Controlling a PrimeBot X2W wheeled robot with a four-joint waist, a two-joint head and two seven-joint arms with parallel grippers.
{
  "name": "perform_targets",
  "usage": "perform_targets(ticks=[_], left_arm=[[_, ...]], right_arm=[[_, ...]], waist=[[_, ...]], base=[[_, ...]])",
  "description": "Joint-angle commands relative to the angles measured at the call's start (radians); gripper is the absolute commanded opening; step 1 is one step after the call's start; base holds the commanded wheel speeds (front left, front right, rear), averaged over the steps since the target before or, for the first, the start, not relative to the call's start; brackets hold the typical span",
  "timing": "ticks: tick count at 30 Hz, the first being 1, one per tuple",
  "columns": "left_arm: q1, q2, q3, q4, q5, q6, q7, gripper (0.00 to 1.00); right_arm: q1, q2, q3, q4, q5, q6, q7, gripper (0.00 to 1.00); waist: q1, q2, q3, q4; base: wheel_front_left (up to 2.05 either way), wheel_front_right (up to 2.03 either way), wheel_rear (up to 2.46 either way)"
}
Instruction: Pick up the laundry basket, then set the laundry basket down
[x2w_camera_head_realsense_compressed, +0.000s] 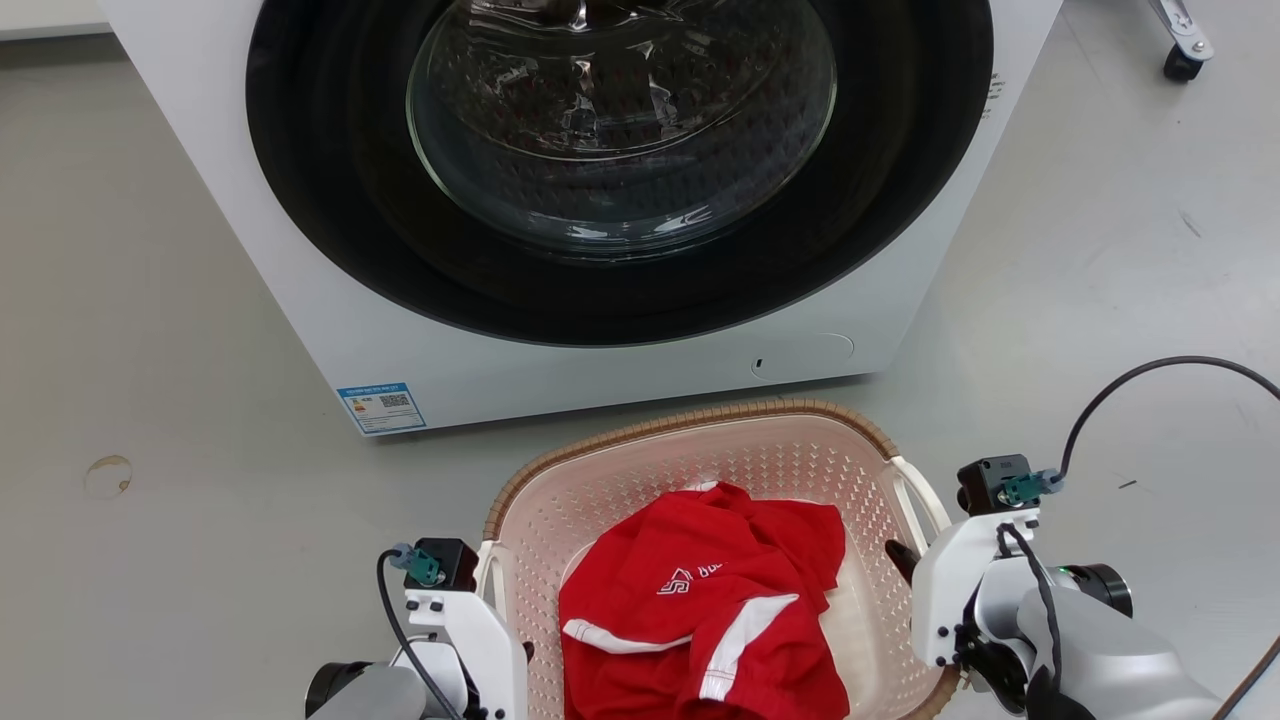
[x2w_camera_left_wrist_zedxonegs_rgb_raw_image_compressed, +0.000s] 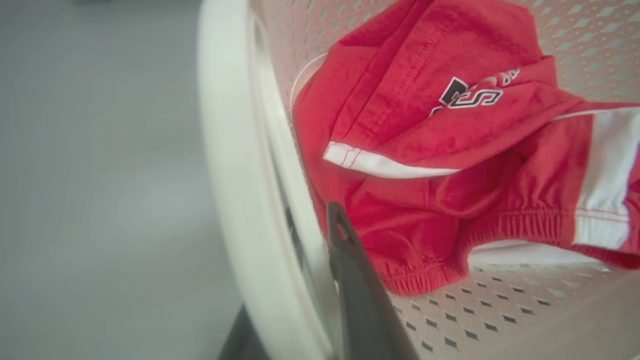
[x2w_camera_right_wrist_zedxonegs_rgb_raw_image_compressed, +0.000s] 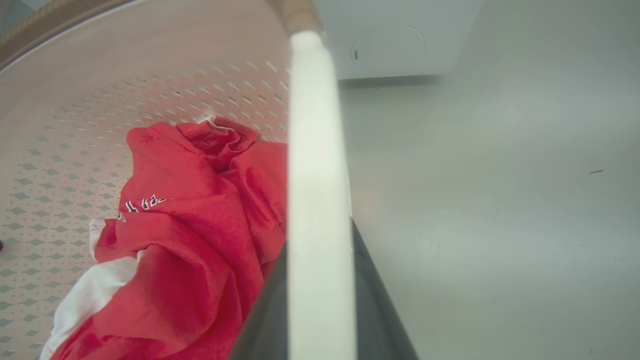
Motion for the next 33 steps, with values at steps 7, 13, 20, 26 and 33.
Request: perform_targets(ticks=[7,13,20,26,33], left_arm=[[-0.015,0.135,0.006,0.049,-0.003,0.006,-0.009,0.0],[-0.016,0.136,-0.003,0.051,-0.01,0.006,-0.009,0.0],[-0.018,0.137,-0.011,0.052,-0.02,0.006,-0.01,0.0],[-0.017,0.138,-0.019,0.054,-0.028,0.006,-0.011,0.0],[-0.016,0.138,-0.026,0.056,-0.035,0.006,-0.013,0.0]], right_arm=[[-0.005,-0.111,0.004,0.05,0.01,-0.004,-0.014,0.0],[-0.003,-0.111,0.006,0.048,0.013,-0.004,-0.014,0.0],[-0.006,-0.111,0.009,0.046,0.015,-0.004,-0.014,0.0],[-0.005,-0.111,0.011,0.049,0.017,-0.004,-0.016,0.0],[-0.005,-0.111,0.013,0.05,0.018,-0.004,-0.014,0.0]], waist=[[0.0,0.0,0.001,0.0],[0.0,0.0,-0.001,0.0],[0.0,0.0,0.002,-0.001],[0.0,0.0,0.003,0.001],[0.0,0.0,0.001,0.002]], base=[[0.0,0.0,0.0],[0.0,0.0,0.0],[0.0,0.0,0.0],[0.0,0.0,0.0],[0.0,0.0,0.0]])
